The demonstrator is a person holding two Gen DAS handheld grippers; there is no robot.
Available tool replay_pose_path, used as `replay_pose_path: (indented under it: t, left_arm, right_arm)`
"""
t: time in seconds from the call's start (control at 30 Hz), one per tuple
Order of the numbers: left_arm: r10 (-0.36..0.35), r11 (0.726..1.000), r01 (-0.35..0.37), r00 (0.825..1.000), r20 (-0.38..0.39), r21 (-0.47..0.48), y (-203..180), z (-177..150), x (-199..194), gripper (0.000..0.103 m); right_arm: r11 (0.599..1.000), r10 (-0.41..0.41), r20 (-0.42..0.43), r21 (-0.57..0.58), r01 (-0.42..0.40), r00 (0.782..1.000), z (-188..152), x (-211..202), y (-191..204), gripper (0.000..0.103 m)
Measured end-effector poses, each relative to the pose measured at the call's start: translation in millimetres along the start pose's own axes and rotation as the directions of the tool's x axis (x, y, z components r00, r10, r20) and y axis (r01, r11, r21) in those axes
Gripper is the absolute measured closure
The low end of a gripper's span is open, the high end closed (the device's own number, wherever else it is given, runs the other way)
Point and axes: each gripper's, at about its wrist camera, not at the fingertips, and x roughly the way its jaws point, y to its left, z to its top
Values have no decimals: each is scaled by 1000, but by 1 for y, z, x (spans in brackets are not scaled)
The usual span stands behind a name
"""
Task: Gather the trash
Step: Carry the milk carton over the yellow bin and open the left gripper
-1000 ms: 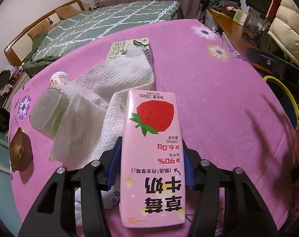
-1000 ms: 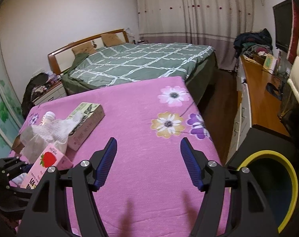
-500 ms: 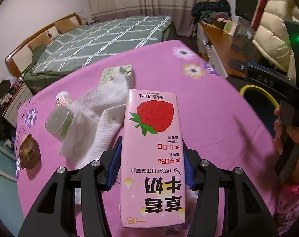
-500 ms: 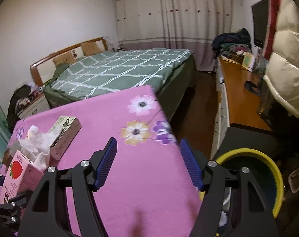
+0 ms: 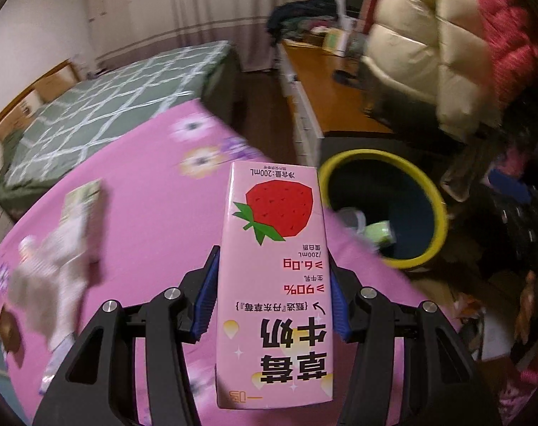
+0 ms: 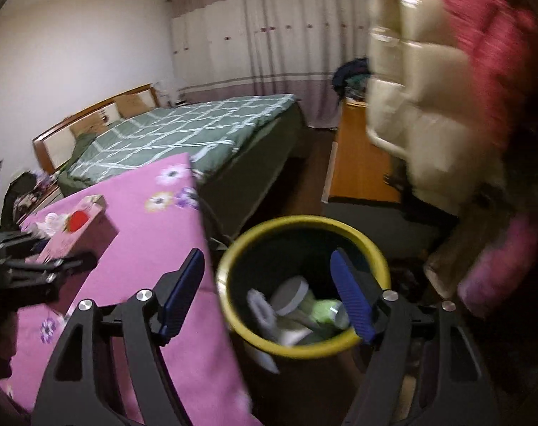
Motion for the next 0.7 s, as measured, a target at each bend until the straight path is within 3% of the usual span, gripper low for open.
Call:
replay_pose_path:
  t: [0.3,0.53,0.6,0.67,0.7]
  left_arm:
    - [-96,989,101,994,-45,113,-97,47,56,50]
    - [-134,983,142,988,-73,118,-130,66,98,50]
    - [-137,983,144,988,-71,109,-134,71,107,42]
    - [-119,987,122,992,-37,104,-132,74,110,15]
    - [-110,989,111,994,-16,101,-131,75,109,14]
  right_arm:
    - [990,-77,-22,114,79,997,-33,-25,-66,31]
    - [984,-104,-12,145,105,995,-38,-31,-88,30]
    - [982,-109,-20,150,111,994,-38,-29,-92,30]
    - [982,-111,-27,154,114,993,-38,-26,-92,30]
    - [982,-111,-32,153,114,993,-38,-24,-91,30]
